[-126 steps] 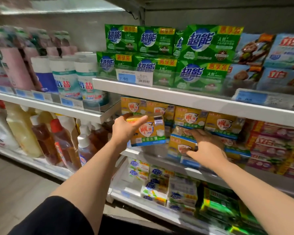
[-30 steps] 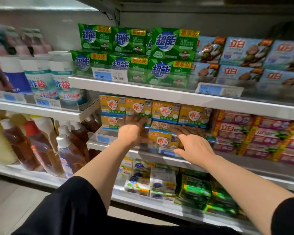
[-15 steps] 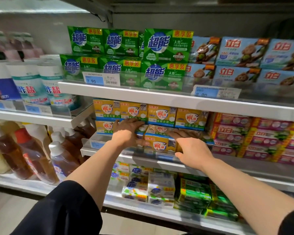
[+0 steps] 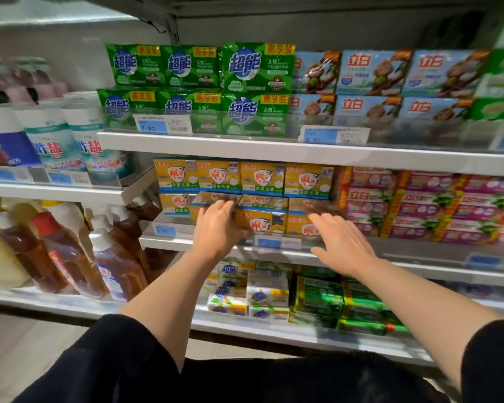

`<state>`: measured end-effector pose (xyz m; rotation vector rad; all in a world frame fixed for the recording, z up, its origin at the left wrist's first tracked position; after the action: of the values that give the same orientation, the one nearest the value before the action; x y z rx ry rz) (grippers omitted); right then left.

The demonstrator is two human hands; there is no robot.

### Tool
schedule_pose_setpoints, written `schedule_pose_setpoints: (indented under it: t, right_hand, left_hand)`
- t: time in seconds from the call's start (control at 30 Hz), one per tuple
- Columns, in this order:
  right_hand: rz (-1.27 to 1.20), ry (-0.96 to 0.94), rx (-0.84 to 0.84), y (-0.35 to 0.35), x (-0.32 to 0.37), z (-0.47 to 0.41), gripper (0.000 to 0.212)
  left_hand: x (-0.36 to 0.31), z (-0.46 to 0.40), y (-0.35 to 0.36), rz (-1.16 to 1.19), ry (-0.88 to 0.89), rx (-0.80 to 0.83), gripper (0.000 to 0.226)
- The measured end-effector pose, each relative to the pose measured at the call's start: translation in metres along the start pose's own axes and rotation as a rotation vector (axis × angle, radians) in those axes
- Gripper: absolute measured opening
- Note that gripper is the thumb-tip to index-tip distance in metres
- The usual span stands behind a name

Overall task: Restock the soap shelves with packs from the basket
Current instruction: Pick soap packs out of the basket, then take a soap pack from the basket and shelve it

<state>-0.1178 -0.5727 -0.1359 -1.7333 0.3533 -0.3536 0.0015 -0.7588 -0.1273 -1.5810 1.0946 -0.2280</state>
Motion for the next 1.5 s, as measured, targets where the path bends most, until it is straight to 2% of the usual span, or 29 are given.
schedule_pose_setpoints:
  t: [0.07,0.13,0.27,0.37,0.5,0.57,0.7,0.87,1.03,1.1,1.17,1.27,1.37,1.43,1.5]
  right_hand:
    - [0.008,-0.015,0.018,-0.004,-0.011,0.021,0.077]
    - [-0.009,-0.011,0.023,-0.014,-0.027,0.045,0.077]
    - [-0.036,0.071,-0.056,-0.05,-0.075,0.111,0.068]
    - [-0.042,0.18,-0.179,-0.09,-0.121,0.183,0.054]
    - [0.033,0.344,-0.389,-0.147,-0.175,0.308,0.033]
    - [0.118,0.452,-0.403,-0.167,-0.198,0.376,0.025]
    - [0.232,0.686,-0.394,-0.196,-0.232,0.508,0.027]
    - [0.27,0.999,-0.435,-0.202,-0.261,0.662,0.028]
    - [0.209,1.31,-0.335,-0.173,-0.29,0.774,0.048]
    - [0.163,1.359,-0.328,-0.161,-0.301,0.796,0.056]
    - [0.143,1.389,-0.366,-0.157,-0.311,0.812,0.066]
    - [0.15,1.41,-0.49,-0.168,-0.329,0.825,0.074]
    - [0.124,1.365,-0.582,-0.184,-0.353,0.824,0.066]
    - [0.149,1.278,-0.592,-0.194,-0.367,0.817,0.064]
    - [0.195,1.19,-0.536,-0.201,-0.38,0.811,0.075]
  left_hand:
    - [-0.037,0.023,-0.003,0.077,0.096,-0.023,0.062]
    - [-0.086,0.05,0.007,0.128,0.217,0.022,0.064]
    - [-0.191,0.103,0.036,0.193,0.402,0.147,0.057]
    - [-0.272,0.141,0.053,0.262,0.515,0.218,0.055]
    - [-0.391,0.202,0.068,0.329,0.707,0.302,0.052]
    - [-0.45,0.242,0.074,0.373,0.816,0.361,0.05]
    - [-0.546,0.329,0.087,0.452,0.988,0.485,0.052]
    - [-0.625,0.422,0.111,0.481,1.125,0.621,0.051]
    - [-0.684,0.473,0.139,0.446,1.157,0.733,0.064]
    - [-0.704,0.48,0.157,0.326,1.153,0.772,0.072]
    - [-0.726,0.481,0.167,0.301,1.138,0.789,0.076]
    - [-0.766,0.477,0.166,0.414,1.053,0.75,0.077]
    - [-0.8,0.482,0.171,0.538,0.922,0.776,0.082]
    - [-0.814,0.487,0.179,0.612,0.846,0.807,0.088]
    - [-0.819,0.492,0.189,0.658,0.807,0.805,0.09]
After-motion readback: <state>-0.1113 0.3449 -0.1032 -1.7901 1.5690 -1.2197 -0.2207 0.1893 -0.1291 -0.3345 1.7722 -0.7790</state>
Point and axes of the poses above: each hand's wrist, its own z-axis away from the middle knuckle, its own y-axis out of the palm, x = y × z, the point moved 9 cm from there along -z, towards the middle knuckle, and after that the axes turned 10 degrees about -y, right-handed, at the moved point
